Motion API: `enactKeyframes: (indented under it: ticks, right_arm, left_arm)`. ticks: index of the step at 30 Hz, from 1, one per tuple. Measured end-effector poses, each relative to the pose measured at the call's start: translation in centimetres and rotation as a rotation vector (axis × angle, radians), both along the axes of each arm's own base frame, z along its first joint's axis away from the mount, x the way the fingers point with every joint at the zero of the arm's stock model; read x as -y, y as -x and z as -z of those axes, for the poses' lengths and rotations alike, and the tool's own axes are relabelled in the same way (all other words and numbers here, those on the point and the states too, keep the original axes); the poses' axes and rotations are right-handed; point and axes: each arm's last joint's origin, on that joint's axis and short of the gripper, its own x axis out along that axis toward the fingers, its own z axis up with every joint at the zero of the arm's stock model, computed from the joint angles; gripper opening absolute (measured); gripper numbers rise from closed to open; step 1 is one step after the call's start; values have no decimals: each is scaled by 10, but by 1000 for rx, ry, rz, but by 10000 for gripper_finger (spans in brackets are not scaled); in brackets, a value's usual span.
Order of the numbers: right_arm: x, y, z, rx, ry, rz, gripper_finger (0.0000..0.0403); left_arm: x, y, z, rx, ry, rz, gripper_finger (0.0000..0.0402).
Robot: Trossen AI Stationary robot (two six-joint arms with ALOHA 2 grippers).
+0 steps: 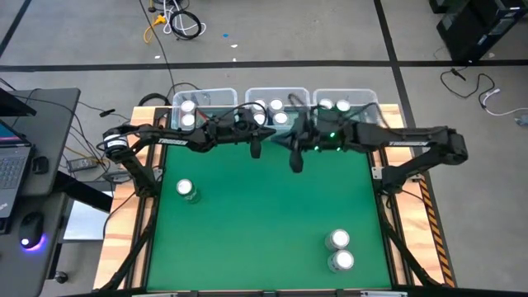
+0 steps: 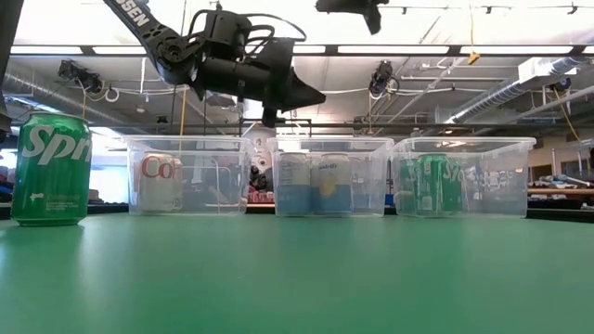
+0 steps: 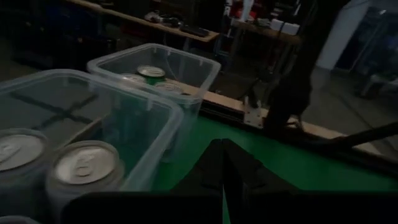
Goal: Sort soda cans
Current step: Put the green soda can into the right transparent bin
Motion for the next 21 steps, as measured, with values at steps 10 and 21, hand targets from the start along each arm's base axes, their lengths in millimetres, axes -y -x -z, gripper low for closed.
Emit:
enactKeyframes:
  ticks: [10, 21]
  right_arm:
    - [-21, -33, 19, 9, 141, 63, 0]
    - [-13, -31, 9, -26, 224, 126, 0]
  left_arm:
    - [2, -6, -14, 68, 212, 113, 1]
    - [6, -6, -16, 68, 256, 249, 4]
